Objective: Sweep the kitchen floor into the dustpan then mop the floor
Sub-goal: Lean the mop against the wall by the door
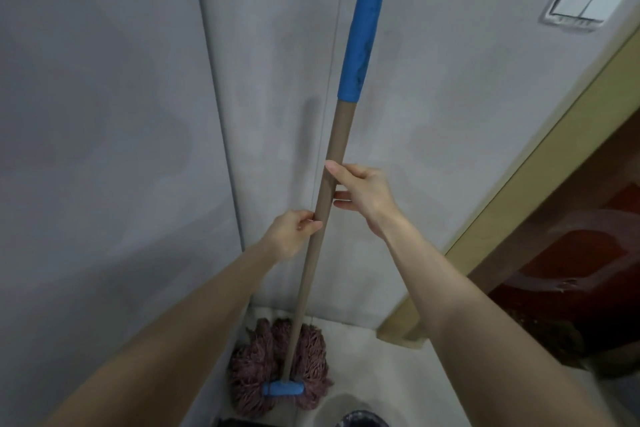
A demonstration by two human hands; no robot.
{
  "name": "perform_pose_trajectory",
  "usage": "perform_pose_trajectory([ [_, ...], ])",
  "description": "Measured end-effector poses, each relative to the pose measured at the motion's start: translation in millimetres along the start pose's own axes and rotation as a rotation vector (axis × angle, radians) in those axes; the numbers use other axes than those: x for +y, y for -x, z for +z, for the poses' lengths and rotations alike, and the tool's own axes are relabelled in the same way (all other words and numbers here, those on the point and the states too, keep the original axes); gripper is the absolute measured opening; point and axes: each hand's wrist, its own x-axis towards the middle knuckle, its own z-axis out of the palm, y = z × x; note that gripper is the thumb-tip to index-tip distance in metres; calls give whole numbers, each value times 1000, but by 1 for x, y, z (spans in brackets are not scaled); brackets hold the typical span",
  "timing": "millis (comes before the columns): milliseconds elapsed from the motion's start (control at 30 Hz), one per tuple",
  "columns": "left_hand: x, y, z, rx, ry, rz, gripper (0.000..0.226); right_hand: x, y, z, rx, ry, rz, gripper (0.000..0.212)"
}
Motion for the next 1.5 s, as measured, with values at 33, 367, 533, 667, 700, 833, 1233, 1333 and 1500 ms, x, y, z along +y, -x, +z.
perform_pose_trajectory([
  [33, 1, -2, -1, 32, 14, 1, 28, -2, -2, 0, -1, 0, 2, 15],
  [367, 23, -35, -2, 209, 45, 5, 24, -12, -37, -10, 49, 15, -9, 18],
  [533, 19, -57, -4, 220, 17, -8, 23, -8, -59, -9, 56, 46, 4, 22],
  [667, 12, -69, -4, 203, -7, -9, 23, -2, -73, -10, 54, 72, 8, 26],
  [700, 10, -71, -4, 199, -11, -10, 24, 0, -76, -10, 57, 75, 12, 28],
  [833, 4, -80, -6, 197, -28, -8, 23, 4, -87, -6, 51, 74, 15, 27],
  [1233, -12, -89, -4, 216, -63, 52, 22, 13, -100, 0, 89, 96, -2, 22],
  [1333, -12, -88, -2, 230, -81, 39, 25, 13, -98, 1, 94, 87, -3, 21],
  [1500, -13, -82, -3, 254, -39, -16, 25, 13, -97, 7, 94, 102, -19, 24],
])
